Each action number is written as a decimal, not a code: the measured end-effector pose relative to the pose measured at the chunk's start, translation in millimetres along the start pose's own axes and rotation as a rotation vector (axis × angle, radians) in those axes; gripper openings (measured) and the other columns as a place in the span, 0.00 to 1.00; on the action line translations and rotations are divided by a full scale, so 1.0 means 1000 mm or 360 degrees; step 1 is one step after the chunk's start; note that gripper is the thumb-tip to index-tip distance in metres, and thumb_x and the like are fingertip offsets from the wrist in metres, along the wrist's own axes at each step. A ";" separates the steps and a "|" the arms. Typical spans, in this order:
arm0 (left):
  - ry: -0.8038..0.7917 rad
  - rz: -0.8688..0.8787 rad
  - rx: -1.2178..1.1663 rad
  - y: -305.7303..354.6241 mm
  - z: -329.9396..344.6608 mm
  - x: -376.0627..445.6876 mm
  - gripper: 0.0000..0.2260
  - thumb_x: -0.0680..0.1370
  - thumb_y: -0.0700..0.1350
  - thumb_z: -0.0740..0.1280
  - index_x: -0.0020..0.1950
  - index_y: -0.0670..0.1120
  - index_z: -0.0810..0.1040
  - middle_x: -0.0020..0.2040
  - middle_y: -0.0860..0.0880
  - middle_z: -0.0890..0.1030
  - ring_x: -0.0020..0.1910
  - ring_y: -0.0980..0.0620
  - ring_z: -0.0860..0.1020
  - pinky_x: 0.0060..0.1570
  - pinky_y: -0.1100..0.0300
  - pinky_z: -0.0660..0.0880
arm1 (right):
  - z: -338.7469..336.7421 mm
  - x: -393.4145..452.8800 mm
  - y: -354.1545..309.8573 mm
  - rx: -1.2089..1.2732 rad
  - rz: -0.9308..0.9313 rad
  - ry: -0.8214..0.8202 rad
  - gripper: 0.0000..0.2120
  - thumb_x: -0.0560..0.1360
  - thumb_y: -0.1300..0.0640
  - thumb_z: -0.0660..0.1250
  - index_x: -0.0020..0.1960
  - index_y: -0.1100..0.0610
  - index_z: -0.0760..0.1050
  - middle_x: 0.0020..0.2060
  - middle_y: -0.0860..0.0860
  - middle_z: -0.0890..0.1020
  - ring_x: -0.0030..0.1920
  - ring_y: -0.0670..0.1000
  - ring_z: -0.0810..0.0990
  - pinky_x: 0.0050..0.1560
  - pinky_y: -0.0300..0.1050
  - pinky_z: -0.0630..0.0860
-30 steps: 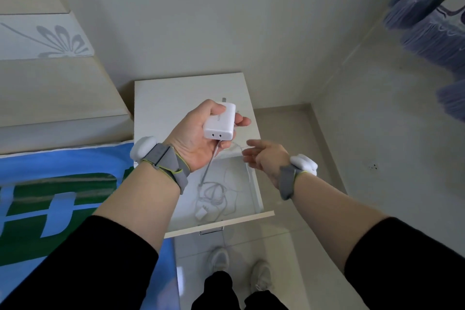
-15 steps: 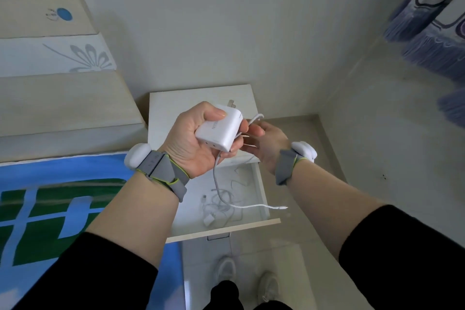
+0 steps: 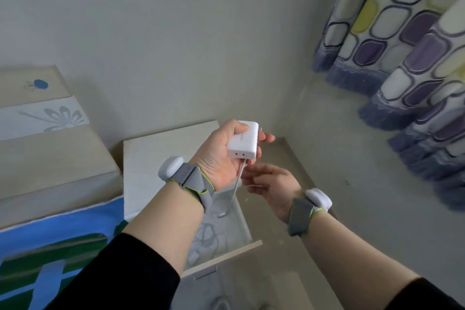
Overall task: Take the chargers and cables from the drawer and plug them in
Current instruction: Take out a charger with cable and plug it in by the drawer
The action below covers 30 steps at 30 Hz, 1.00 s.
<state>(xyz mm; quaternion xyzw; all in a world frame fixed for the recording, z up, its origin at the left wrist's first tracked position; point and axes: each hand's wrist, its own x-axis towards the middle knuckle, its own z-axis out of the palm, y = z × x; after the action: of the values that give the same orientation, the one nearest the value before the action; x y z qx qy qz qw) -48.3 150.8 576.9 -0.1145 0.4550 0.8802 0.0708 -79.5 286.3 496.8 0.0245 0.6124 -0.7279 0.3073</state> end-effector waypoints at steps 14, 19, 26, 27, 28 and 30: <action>0.0096 -0.0016 -0.0058 -0.024 0.119 0.039 0.10 0.76 0.46 0.56 0.51 0.42 0.73 0.51 0.42 0.79 0.35 0.49 0.75 0.37 0.60 0.69 | -0.103 -0.053 -0.007 -0.0687 0.0340 0.0596 0.18 0.68 0.46 0.60 0.37 0.58 0.82 0.33 0.50 0.86 0.23 0.52 0.68 0.24 0.40 0.67; 0.0079 -0.0026 -0.0137 -0.027 0.150 0.049 0.10 0.76 0.47 0.57 0.50 0.44 0.73 0.50 0.43 0.79 0.36 0.50 0.76 0.38 0.60 0.69 | -0.129 -0.062 -0.009 -0.0276 0.0387 0.0658 0.16 0.75 0.51 0.62 0.36 0.62 0.78 0.30 0.57 0.81 0.24 0.54 0.76 0.26 0.42 0.75; 0.0030 -0.0168 -0.0049 -0.042 0.168 0.059 0.11 0.75 0.48 0.59 0.47 0.43 0.76 0.46 0.45 0.81 0.35 0.50 0.77 0.37 0.62 0.70 | -0.146 -0.068 -0.023 0.0222 0.0199 0.0749 0.10 0.68 0.77 0.66 0.39 0.63 0.73 0.29 0.57 0.75 0.28 0.55 0.75 0.30 0.45 0.78; 0.0048 -0.0183 -0.0024 -0.045 0.168 0.061 0.10 0.75 0.48 0.59 0.47 0.43 0.75 0.45 0.45 0.81 0.35 0.50 0.77 0.37 0.62 0.70 | -0.148 -0.068 -0.027 0.0248 0.0159 0.0776 0.14 0.66 0.80 0.65 0.40 0.62 0.72 0.29 0.57 0.74 0.28 0.55 0.74 0.31 0.46 0.77; 0.0072 -0.0200 -0.0003 -0.048 0.167 0.062 0.10 0.76 0.48 0.59 0.47 0.43 0.75 0.45 0.45 0.80 0.35 0.50 0.77 0.37 0.62 0.70 | -0.150 -0.067 -0.030 0.0269 0.0115 0.0803 0.16 0.64 0.82 0.63 0.40 0.61 0.71 0.29 0.56 0.73 0.29 0.55 0.73 0.32 0.47 0.76; 0.0128 -0.0235 0.0019 -0.053 0.165 0.066 0.10 0.76 0.48 0.58 0.46 0.43 0.75 0.43 0.45 0.80 0.35 0.50 0.76 0.36 0.61 0.70 | -0.155 -0.065 -0.038 0.0303 0.0025 0.0867 0.19 0.63 0.84 0.60 0.39 0.60 0.70 0.30 0.56 0.71 0.30 0.54 0.72 0.35 0.50 0.75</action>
<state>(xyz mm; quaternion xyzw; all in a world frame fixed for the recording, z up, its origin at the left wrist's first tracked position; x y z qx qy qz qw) -122.2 317.0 610.2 -0.1826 0.4532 0.8645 0.1179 -97.5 456.3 518.3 0.2527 0.6011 -0.7463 0.1335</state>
